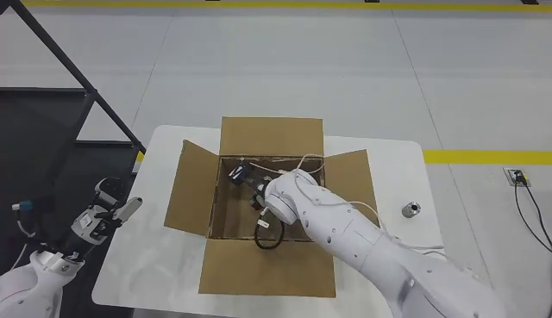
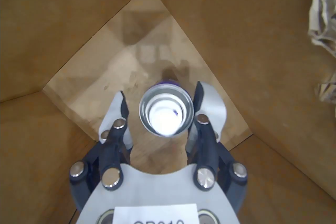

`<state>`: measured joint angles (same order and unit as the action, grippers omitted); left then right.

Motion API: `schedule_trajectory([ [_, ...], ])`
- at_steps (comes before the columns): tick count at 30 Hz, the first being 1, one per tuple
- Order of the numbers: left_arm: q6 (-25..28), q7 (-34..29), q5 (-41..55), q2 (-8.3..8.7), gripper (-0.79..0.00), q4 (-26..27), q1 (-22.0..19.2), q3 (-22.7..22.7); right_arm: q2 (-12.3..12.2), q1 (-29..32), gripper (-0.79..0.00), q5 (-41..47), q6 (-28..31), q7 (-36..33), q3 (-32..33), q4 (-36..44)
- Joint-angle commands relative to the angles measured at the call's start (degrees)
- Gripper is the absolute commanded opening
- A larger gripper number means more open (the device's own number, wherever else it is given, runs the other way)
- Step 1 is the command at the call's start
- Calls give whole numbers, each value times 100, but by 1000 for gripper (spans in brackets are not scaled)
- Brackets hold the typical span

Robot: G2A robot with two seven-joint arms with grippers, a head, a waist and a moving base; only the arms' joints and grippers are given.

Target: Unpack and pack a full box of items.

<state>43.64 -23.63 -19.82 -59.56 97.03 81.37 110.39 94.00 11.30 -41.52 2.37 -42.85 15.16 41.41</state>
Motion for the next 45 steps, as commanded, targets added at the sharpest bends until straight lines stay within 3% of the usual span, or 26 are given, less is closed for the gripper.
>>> schedule_trajectory([
  [1, 0, 0, 0, 0, 0, 0, 0, 0, 11, -5, 0, -29, 35, 4, 51, -9],
  [6, 0, 0, 0, 0, 0, 0, 0, 0, -25, 32, 0, -189, 70, -38, 196, 158],
  [11, 0, 0, 0, 0, 0, 0, 0, 0, -230, 140, 0, -317, 190, -148, 491, 644],
  [15, 0, 0, 0, 0, 0, 0, 0, 0, -569, 384, 0, -490, 324, -287, 896, 1379],
  [19, 0, 0, 0, 0, 0, 0, 0, 0, -1087, 892, 0, -924, 362, -678, 1576, 2729],
  [22, 0, 0, 0, 0, 0, 0, 0, 0, -1566, 1575, 0, -1412, 370, -1081, 2472, 4124],
  [26, 0, 0, 0, 0, 0, 0, 0, 0, -2148, 2921, 0, -2048, 616, -1519, 4198, 6123],
  [31, 0, 0, 0, 0, 0, 0, 0, 0, -2530, 4385, 0, -1973, 1084, -1442, 6538, 7497],
  [37, 0, 0, 0, 0, 0, 0, 0, 0, -2727, 5052, 0, -1519, 1535, -1295, 8536, 6997],
  [40, 0, 0, 0, 0, 0, 0, 0, 0, -2814, 4995, 0, -1229, 2077, -1505, 8927, 6117],
  [45, 0, 0, 0, 0, 0, 0, 0, 0, -2922, 4565, 0, -1308, 2823, -1546, 8810, 4401],
])
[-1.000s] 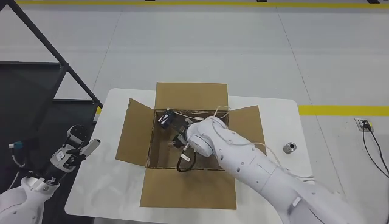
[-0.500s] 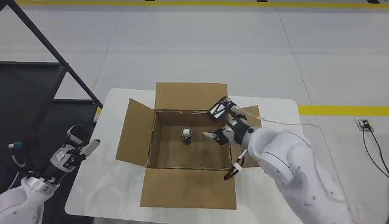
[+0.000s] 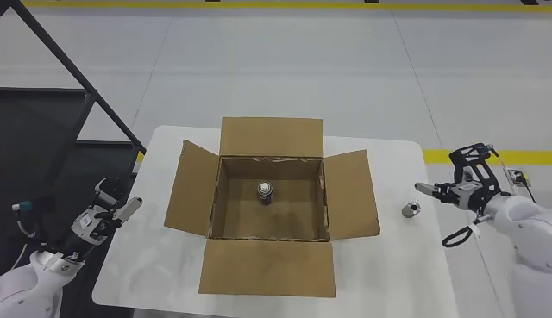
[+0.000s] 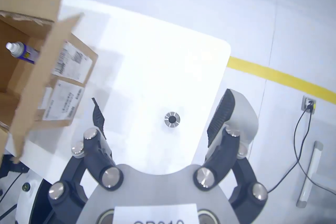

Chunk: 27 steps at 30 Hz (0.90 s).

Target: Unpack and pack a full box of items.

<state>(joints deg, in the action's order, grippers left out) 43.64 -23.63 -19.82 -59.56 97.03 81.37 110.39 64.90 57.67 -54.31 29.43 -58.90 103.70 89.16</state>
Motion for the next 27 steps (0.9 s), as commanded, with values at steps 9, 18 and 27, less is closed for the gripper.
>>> schedule_trajectory([
  [9, 0, 0, 0, 0, 0, 0, 0, 0, -154, -579, 0, -648, 1040, 556, -443, -2166],
  [18, 0, 0, 0, 0, 0, 0, 0, 0, -218, -957, 0, -726, 1576, 962, -870, -3188],
  [27, 0, 0, 0, 0, 0, 0, 0, 0, -237, -1419, -514, -955, 1671, 1483, -1314, -3989],
])
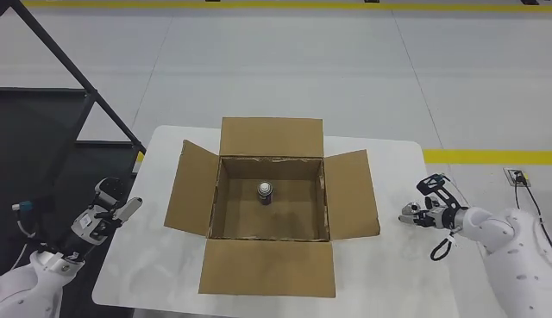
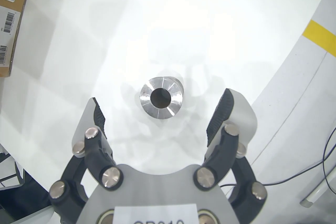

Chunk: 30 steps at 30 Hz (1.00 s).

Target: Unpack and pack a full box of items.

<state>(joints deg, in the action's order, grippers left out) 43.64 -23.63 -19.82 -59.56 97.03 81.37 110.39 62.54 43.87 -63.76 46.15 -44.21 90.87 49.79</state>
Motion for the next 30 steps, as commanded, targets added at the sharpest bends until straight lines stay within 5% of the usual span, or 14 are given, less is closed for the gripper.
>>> schedule_trajectory([
  [1, 0, 0, 0, 0, 0, 0, 0, 0, -4, -85, -542, -23, 6, 39, -73, -109],
  [2, 0, 0, 0, 0, 0, 0, 0, 0, -4, -123, -551, -27, 20, 58, -118, -161],
  [6, 0, 0, 0, 0, 0, 0, 0, 0, -14, -235, -785, -31, 24, 124, -251, -290],
  [13, 0, 0, 0, 0, 0, 0, 0, 0, -122, -95, -785, 241, -107, 307, -39, 206],
  [16, 0, 0, 0, 0, 0, 0, 0, 0, -201, 308, -785, 910, -302, 217, 389, 1160],
  [23, 0, 0, 0, 0, 0, 0, 0, 0, -250, 1874, -785, 2169, -1739, -631, 909, 5059],
  [30, 0, 0, 0, 0, 0, 0, 0, 0, -194, 1847, -785, 1816, -2660, -888, -238, 6656],
])
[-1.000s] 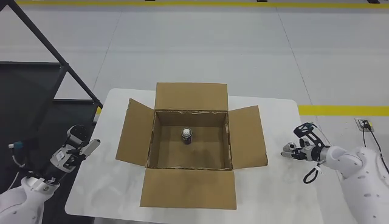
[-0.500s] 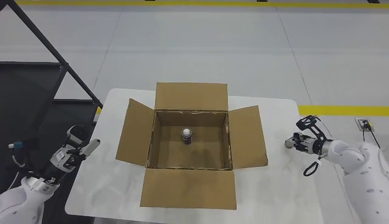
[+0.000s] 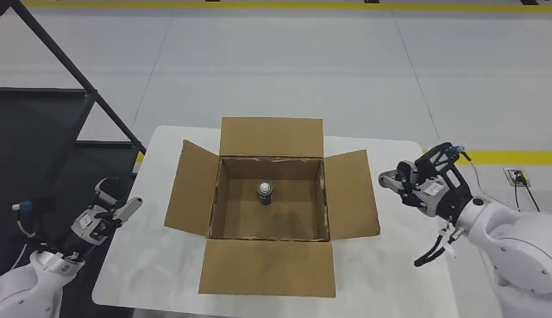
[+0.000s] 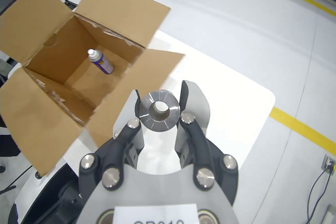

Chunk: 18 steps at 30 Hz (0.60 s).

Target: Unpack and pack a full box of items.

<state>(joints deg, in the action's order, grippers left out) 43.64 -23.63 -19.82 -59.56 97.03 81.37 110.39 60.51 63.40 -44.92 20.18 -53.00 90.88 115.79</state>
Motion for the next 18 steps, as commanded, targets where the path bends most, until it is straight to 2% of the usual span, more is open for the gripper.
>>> schedule_trajectory([
  [1, 0, 0, 0, 0, 0, 0, 0, 0, 26, -254, -785, -154, -148, -36, -500, 65],
  [6, 0, 0, 0, 0, 0, 0, 0, 0, 187, -1277, -785, -657, -385, -328, -2146, -349],
  [11, 0, 0, 0, 0, 0, 0, 0, 0, 528, -2424, -785, -972, -673, -473, -3812, -1566],
  [18, 0, 0, 0, 0, 0, 0, 0, 0, 1079, -3391, -785, -828, -824, -5, -5185, -3430],
])
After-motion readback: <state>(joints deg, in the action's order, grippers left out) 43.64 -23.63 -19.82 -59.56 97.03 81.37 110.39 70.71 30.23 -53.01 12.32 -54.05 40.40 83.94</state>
